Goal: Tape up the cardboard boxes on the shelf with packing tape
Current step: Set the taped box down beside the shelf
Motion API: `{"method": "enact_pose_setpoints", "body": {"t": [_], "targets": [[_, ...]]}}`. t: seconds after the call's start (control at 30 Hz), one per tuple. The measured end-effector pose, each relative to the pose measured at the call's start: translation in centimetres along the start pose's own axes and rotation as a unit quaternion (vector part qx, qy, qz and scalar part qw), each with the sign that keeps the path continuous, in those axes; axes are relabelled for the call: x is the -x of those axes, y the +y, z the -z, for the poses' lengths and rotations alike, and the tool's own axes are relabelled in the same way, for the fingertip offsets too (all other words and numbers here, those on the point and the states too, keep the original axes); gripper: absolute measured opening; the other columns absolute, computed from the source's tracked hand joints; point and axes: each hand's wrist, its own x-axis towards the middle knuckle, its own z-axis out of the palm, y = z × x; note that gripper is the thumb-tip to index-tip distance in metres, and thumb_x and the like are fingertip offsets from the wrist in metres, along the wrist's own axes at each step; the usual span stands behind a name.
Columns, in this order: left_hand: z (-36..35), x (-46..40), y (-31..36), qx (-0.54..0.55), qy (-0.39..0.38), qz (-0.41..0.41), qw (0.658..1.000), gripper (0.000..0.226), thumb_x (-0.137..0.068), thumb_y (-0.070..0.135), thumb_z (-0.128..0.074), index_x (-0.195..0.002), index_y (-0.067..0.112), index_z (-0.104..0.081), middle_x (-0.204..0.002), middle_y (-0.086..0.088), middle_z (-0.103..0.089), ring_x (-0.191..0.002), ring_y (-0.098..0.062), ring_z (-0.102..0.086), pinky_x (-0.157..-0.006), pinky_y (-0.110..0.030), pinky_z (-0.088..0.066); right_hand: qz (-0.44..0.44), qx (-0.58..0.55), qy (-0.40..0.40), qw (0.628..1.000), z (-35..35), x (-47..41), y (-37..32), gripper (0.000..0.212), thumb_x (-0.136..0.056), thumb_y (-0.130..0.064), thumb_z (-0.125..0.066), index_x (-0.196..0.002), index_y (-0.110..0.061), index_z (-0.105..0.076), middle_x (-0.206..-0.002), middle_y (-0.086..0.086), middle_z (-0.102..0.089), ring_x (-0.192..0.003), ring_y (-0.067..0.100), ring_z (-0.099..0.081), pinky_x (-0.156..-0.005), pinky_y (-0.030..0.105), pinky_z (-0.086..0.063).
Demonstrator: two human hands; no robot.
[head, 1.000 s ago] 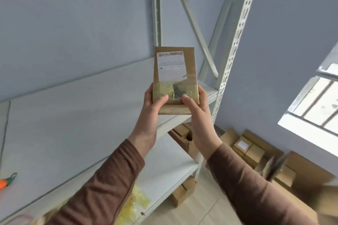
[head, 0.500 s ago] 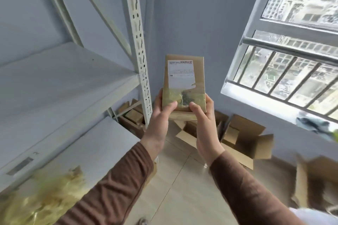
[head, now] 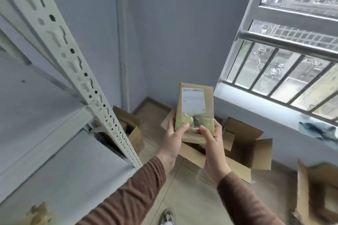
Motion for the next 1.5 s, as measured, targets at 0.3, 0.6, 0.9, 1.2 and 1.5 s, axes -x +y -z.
{"method": "enact_pose_setpoints", "body": {"t": [0.3,0.6,0.9,1.2,1.5], "targets": [[-3.6,-10.1,-6.5,0.017,0.012,0.096,0.995,0.067,-0.082,0.041,-0.07,-0.143,0.049,-0.043,-0.125,0.016,-0.071,-0.116,-0.003,-0.066,-0.105,-0.033,-0.047,-0.106,0.005,0.039,0.994,4.5,-9.3,5.9,0.055,-0.088,-0.037,-0.073,-0.137,-0.039,-0.048,-0.128,-0.006,-0.069,-0.121,0.015,-0.064,-0.111,0.044,-0.046],[-6.9,-20.2,-15.1,0.028,0.104,0.201,0.974,0.06,-0.074,0.045,-0.073,-0.127,0.042,-0.045,-0.115,0.01,-0.074,-0.106,-0.01,-0.07,-0.085,-0.028,-0.051,-0.198,0.053,0.011,0.979,10.6,-20.9,13.4,0.043,-0.097,-0.024,-0.068,-0.135,-0.03,-0.049,-0.13,-0.009,-0.062,-0.115,0.01,-0.063,-0.103,0.041,-0.05],[-7.6,-31.6,-24.6,0.004,0.112,0.245,0.963,0.04,-0.095,0.012,-0.07,-0.131,0.021,-0.054,-0.119,-0.003,-0.073,-0.108,-0.015,-0.069,-0.085,-0.024,-0.053,-0.278,0.047,-0.007,0.959,15.8,-32.0,25.6,0.046,-0.087,-0.004,-0.078,-0.126,-0.023,-0.062,-0.123,-0.002,-0.074,-0.115,0.017,-0.068,-0.09,0.034,-0.052],[-5.0,-43.2,-33.3,-0.006,0.11,0.265,0.958,0.045,-0.098,0.011,-0.067,-0.134,0.034,-0.051,-0.123,0.01,-0.069,-0.098,0.008,-0.067,-0.068,-0.004,-0.046,-0.295,0.052,0.012,0.954,15.8,-42.2,37.1,0.056,-0.086,0.001,-0.077,-0.135,-0.02,-0.059,-0.128,0.003,-0.07,-0.121,0.024,-0.065,-0.111,0.05,-0.046],[0.2,-53.2,-40.5,-0.045,0.13,0.26,0.956,0.038,-0.101,0.03,-0.065,-0.132,0.035,-0.045,-0.128,0.009,-0.064,-0.116,0.0,-0.055,-0.089,-0.022,-0.04,-0.303,0.044,-0.004,0.952,12.3,-51.1,45.2,0.061,-0.094,-0.003,-0.069,-0.147,-0.024,-0.047,-0.137,0.002,-0.062,-0.13,0.023,-0.056,-0.111,0.041,-0.04]]}}
